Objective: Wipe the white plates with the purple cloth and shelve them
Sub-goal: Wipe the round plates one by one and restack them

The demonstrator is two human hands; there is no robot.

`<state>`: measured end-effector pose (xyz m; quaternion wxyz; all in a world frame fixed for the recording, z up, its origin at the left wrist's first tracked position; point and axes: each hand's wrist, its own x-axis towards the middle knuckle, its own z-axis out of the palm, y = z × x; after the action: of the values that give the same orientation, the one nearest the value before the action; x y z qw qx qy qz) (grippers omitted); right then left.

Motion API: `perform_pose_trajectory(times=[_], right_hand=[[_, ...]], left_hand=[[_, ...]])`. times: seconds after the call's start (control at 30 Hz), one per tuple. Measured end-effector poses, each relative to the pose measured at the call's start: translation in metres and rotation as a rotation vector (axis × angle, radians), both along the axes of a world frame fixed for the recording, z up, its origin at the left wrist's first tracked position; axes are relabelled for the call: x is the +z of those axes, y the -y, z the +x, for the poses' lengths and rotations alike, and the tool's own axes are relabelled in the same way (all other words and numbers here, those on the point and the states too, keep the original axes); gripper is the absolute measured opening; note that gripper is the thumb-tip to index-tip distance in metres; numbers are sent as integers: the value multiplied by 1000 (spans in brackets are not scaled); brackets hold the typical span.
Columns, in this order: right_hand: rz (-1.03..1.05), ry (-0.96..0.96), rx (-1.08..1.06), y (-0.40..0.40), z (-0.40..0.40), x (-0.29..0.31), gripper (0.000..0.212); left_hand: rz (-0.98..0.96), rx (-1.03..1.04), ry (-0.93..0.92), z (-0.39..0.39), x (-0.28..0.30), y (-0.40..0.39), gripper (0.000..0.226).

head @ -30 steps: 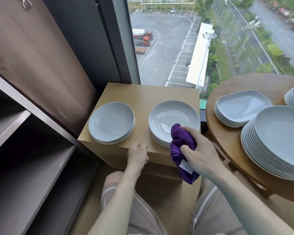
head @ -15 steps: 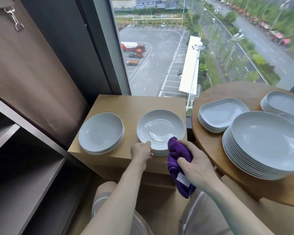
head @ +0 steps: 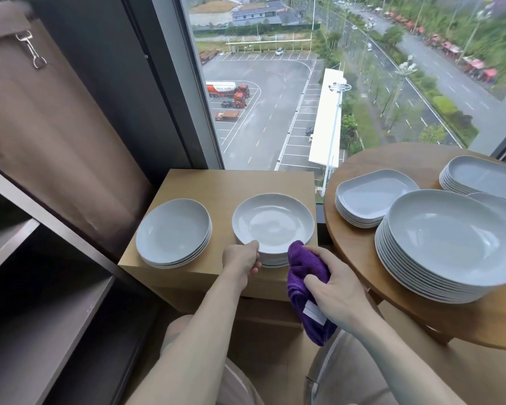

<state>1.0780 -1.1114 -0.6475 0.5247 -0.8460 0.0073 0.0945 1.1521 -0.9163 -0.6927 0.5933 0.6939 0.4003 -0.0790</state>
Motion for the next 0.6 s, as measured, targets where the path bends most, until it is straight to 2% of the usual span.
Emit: perform_pose_trajectory(times=[0.23, 0.37, 0.5, 0.6], right_hand=[[78, 5, -18, 1, 3, 8, 47], [115, 12, -24, 1, 5, 13, 48], [151, 35, -21, 4, 7, 19, 49], [174, 70, -4, 5, 7, 26, 46]], left_hand=[[-191, 63, 158, -9, 19, -4, 20], [-279, 118, 243, -17, 31, -10, 5], [-318, 128, 299, -39, 41, -24, 15], [-453, 111, 357, -62, 52, -30, 29]])
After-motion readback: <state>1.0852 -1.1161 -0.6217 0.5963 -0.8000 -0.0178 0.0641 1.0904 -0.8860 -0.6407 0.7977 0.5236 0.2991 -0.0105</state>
